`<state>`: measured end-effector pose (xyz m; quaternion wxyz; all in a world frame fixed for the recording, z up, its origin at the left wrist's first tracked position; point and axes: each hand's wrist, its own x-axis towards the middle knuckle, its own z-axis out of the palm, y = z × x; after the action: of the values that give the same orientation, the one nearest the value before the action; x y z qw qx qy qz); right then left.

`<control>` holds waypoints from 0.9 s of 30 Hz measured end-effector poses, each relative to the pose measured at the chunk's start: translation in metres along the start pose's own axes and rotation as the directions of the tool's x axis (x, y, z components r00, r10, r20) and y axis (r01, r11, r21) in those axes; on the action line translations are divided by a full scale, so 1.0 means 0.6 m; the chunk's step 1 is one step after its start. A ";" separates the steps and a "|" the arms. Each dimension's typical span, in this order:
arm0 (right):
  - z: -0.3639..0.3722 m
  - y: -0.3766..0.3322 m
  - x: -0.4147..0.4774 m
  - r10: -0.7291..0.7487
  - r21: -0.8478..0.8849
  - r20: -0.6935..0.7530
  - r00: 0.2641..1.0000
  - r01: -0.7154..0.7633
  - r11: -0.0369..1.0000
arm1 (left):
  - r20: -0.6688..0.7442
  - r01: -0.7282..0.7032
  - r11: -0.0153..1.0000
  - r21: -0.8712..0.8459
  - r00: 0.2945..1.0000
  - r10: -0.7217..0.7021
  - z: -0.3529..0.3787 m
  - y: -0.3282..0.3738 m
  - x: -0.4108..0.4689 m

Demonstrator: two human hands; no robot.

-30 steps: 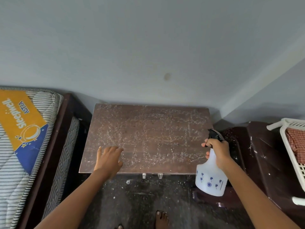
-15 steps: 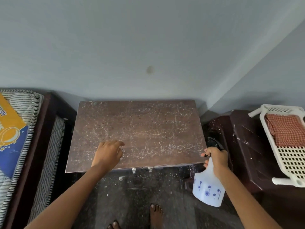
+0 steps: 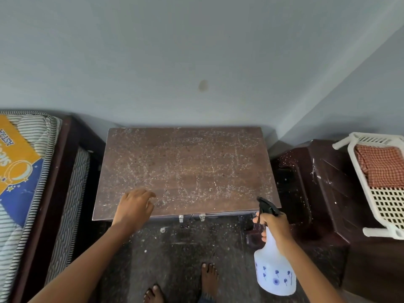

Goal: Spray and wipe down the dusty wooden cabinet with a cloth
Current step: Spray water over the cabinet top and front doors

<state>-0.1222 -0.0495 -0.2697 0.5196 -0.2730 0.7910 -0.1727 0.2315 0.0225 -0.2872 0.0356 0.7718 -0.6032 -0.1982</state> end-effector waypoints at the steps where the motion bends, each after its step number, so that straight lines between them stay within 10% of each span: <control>1: 0.009 0.001 -0.003 -0.009 -0.021 0.021 1.000 0.009 1.000 | 0.001 0.009 1.000 0.000 1.000 -0.009 -0.002 -0.006 -0.003; 27: 0.305 -0.072 -0.165 -0.210 -0.520 0.511 0.834 0.494 0.697 | 0.084 0.408 0.818 -0.407 0.908 -0.411 -0.041 -0.183 -0.088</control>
<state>0.0870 -0.0214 -0.2470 0.5071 -0.6112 0.6040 0.0669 0.3303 0.0973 -0.2832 0.1576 0.8584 -0.3671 -0.3220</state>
